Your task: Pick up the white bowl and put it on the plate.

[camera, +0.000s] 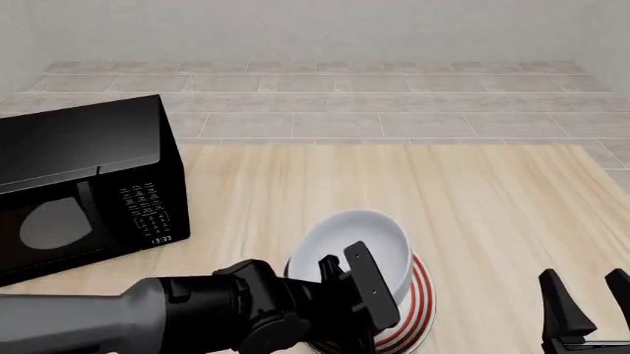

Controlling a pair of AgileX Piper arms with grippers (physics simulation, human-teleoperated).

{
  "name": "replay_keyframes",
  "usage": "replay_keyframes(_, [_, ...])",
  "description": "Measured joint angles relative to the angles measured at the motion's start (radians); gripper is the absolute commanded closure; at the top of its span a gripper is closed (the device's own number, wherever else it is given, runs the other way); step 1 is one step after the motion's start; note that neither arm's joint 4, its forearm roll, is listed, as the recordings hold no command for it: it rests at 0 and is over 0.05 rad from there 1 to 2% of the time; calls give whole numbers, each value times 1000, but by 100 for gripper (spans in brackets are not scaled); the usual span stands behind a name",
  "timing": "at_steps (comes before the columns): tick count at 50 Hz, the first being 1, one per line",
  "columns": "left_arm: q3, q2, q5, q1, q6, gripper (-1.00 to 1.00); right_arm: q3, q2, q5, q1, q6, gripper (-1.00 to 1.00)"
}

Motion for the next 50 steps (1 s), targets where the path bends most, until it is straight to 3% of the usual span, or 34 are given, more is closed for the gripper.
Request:
replay_keyframes(36, [-7, 71, -51, 0, -16, 100, 0, 0, 0, 0, 0, -100])
replay_keyframes(37, [-7, 72, -52, 0, -17, -100, 0, 0, 0, 0, 0, -100])
replay_keyframes(50, [-18, 80, -55, 6, -15, -100, 0, 0, 0, 0, 0, -100])
